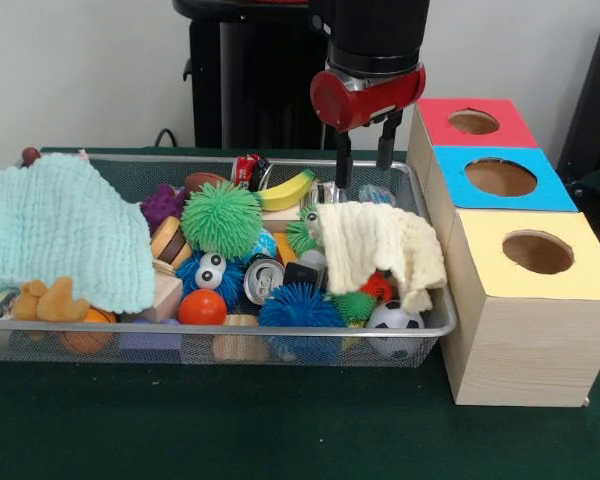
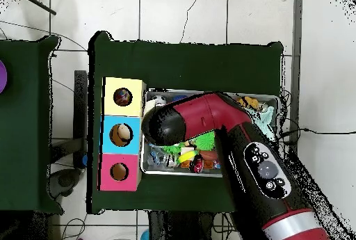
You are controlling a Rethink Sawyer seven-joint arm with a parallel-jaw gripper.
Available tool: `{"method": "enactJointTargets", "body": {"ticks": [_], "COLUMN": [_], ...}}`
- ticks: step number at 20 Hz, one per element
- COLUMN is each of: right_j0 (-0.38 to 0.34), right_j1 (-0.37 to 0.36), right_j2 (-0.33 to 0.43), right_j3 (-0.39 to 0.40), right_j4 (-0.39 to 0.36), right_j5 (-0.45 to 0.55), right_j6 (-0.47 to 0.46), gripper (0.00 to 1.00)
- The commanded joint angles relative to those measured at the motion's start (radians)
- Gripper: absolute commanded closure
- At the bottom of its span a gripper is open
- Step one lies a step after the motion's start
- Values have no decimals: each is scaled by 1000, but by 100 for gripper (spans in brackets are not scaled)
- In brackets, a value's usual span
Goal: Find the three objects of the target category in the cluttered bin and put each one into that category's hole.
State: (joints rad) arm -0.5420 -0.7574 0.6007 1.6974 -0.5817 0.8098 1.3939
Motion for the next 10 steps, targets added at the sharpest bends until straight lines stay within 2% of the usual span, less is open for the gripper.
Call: {"method": "enactJointTargets", "body": {"ticks": [1, 6, 10], "right_j0": [12, -31, -121], "right_j1": [-15, -44, -68], "right_j2": [-87, -82, -53], "right_j3": [-51, -13, -3], "right_j4": [-64, -61, -72], "right_j5": [99, 47, 35], "right_j6": [3, -42, -165], "gripper": [0, 0, 0]}}
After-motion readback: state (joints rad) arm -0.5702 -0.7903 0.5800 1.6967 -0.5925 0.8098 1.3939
